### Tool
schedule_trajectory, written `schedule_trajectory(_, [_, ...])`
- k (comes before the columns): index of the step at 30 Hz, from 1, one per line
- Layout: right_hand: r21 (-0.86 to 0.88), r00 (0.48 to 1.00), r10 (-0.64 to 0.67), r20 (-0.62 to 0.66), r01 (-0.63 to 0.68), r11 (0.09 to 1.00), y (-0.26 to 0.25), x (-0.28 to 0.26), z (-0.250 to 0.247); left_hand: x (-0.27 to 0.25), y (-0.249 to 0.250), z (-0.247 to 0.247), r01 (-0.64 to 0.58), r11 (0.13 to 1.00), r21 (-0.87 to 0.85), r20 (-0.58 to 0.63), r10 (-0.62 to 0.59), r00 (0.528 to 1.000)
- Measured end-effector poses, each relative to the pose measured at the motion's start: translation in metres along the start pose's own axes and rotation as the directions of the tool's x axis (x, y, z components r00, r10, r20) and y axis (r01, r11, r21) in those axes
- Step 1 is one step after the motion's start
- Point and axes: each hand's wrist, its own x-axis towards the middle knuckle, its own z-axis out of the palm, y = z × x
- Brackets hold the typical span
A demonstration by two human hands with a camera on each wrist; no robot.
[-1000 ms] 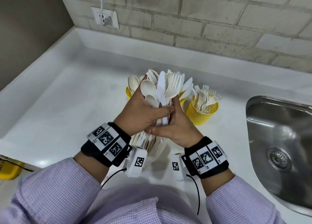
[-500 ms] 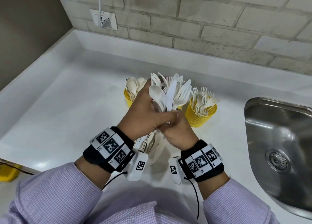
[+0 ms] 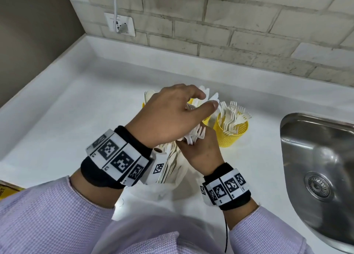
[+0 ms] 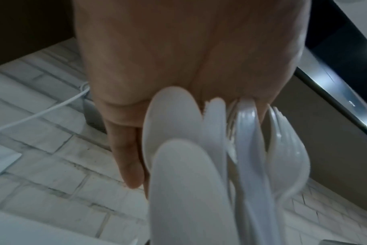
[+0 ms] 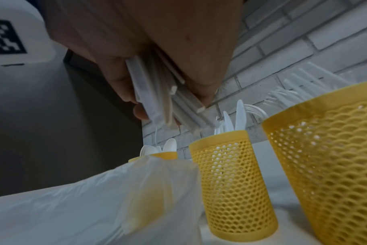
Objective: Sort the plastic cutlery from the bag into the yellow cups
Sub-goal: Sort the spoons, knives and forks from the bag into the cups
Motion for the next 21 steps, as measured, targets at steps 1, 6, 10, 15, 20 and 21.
schedule_trajectory(1, [-0.007, 1.000, 0.020, -0.008, -0.020, 1.000, 0.000, -0.002, 0.000, 0.000, 0.001, 0.001, -0.011, 1.000, 0.014, 0.015, 0.011, 1.000])
schedule_trajectory(6, [0.086, 0.996, 0.042, -0.076, -0.035, 0.996, -0.011, -0.003, -0.003, 0.005, 0.003, 0.007, 0.029, 0.836, -0.548, 0.152, 0.066, 0.986])
schedule_trajectory(10, [0.126, 0.986, 0.082, -0.146, -0.064, 0.990, -0.013, 0.005, -0.016, 0.017, -0.013, 0.007, 0.122, 0.494, -0.861, 0.043, -0.168, 0.985])
schedule_trajectory(15, [0.241, 0.940, 0.127, -0.317, -0.049, 0.969, -0.042, 0.024, -0.034, 0.016, -0.041, 0.028, 0.404, 0.194, -0.894, 0.337, -0.305, 0.891])
schedule_trajectory(20, [0.415, 0.939, 0.066, -0.337, 0.086, 0.906, -0.068, 0.034, -0.029, 0.011, -0.046, 0.049, 0.547, -0.056, -0.835, 0.545, -0.215, 0.810])
schedule_trajectory(21, [0.453, 0.940, 0.099, -0.326, 0.064, 0.889, -0.068, 0.033, -0.023, 0.010, -0.044, 0.050, 0.545, -0.130, -0.829, 0.560, -0.188, 0.807])
